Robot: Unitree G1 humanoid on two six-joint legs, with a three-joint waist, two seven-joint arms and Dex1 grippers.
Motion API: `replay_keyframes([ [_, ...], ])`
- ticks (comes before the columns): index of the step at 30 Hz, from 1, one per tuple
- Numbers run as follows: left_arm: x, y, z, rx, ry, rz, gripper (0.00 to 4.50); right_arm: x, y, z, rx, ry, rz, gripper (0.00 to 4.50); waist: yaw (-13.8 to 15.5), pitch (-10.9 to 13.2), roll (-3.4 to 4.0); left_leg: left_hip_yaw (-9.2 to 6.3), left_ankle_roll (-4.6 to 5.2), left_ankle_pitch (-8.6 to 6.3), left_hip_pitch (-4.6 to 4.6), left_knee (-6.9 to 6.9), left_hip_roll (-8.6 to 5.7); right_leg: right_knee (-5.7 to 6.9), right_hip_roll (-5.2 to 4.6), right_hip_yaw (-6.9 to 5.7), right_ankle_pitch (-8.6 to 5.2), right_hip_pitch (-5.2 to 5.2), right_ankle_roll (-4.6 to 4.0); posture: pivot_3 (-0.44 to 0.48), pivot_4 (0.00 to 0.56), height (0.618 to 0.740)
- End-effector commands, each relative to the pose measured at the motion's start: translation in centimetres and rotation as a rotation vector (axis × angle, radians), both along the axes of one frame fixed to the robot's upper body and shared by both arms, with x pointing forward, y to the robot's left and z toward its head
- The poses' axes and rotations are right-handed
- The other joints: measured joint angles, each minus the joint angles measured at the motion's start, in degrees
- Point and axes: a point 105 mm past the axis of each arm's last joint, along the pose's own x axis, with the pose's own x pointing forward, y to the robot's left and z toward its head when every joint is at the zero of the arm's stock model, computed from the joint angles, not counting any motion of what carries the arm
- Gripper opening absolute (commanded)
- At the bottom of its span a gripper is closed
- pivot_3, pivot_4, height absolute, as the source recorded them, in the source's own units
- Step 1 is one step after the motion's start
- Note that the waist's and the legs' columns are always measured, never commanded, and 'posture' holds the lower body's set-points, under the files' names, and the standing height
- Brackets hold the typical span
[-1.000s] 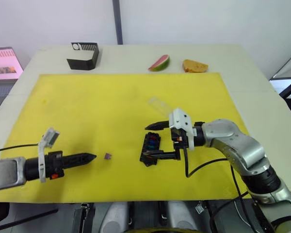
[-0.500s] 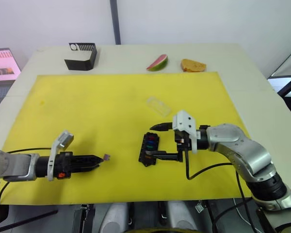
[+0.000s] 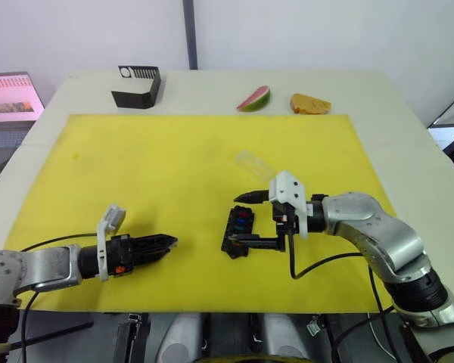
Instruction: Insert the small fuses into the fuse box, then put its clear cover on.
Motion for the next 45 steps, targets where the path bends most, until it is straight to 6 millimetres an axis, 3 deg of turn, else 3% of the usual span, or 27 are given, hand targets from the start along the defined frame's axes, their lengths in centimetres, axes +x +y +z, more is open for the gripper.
replay_keyframes([
  [1, 0.4, -0.1, 0.1, 0.014, -0.003, 0.015, 3.81, -0.3, 0.0, 1.3, 0.007, -0.057, 0.018, 4.5, -0.02, 0.0, 0.0, 0.0, -0.01, 0.0, 0.0, 0.0, 0.0, 0.0, 0.0, 0.0, 0.0, 0.0, 0.0, 0.0, 0.15, 0.74],
  [9, 0.8, -0.4, 0.5, 0.023, -0.012, 0.022, 3.81, -0.3, 0.0, 1.2, 0.01, -0.058, 0.011, 4.5, -0.04, 0.0, 0.0, 0.0, -0.11, 0.07, 0.0, 0.0, -0.01, 0.0, 0.0, -0.01, 0.0, 0.0, 0.0, 0.0, 0.15, 0.74],
  [12, 1.1, -0.3, 0.6, 0.035, -0.023, 0.04, 3.01, -0.3, 0.0, 1.2, 0.011, -0.058, 0.007, 4.5, -0.07, 0.0, 0.0, 0.0, -0.11, 0.07, 0.0, 0.0, -0.01, 0.0, 0.0, -0.01, 0.0, 0.0, 0.0, 0.0, 0.15, 0.74],
  [18, 1.6, 0.8, 0.8, 0.074, -0.033, 0.06, 0.04, -0.4, 0.0, 1.2, 0.011, -0.056, 0.008, 4.5, -0.27, 0.0, 0.0, 0.0, -0.13, 0.08, 0.0, -0.03, -0.01, 0.0, 0.02, -0.01, 0.0, -0.04, 0.0, 0.0, 0.15, 0.74],
  [27, 2.8, 2.4, 0.8, 0.143, -0.056, 0.045, 0.04, -0.5, 0.0, 1.3, 0.008, -0.057, 0.012, 4.5, -0.24, 0.01, 0.0, 0.0, -0.16, 0.09, -0.01, -0.04, -0.01, -0.01, 0.05, -0.02, 0.0, -0.04, 0.0, 0.0, 0.15, 0.74],
  [36, 1.9, 2.2, 1.7, 0.177, -0.124, -0.069, 0.04, -0.6, -0.4, 1.2, 0.002, -0.057, -0.001, 4.5, -0.25, 0.02, -0.01, 0.0, -0.16, 0.09, -0.02, -0.07, 0.0, -0.01, 0.05, -0.01, 0.0, -0.07, -0.01, 0.0, 0.15, 0.74],
  [42, 1.8, 3.7, 2.7, 0.223, -0.254, -0.092, 0.04, -0.7, -0.6, 1.3, -0.003, -0.055, -0.003, 4.5, -0.38, 0.03, -0.01, 0.0, -0.17, 0.1, -0.03, -0.21, 0.0, -0.09, 0.03, 0.0, -0.11, -0.11, -0.19, 0.0, 0.15, 0.74],
  [45, 0.9, 4.2, 3.2, 0.167, -0.238, -0.106, 0.93, -0.9, -0.8, 1.4, -0.008, -0.053, 0.008, 4.5, -0.39, 0.03, -0.01, 0.01, -0.22, 0.13, -0.02, -0.42, 0.01, -0.14, 0.03, 0.0, -0.11, -0.19, -0.19, 0.0, 0.15, 0.74],
])
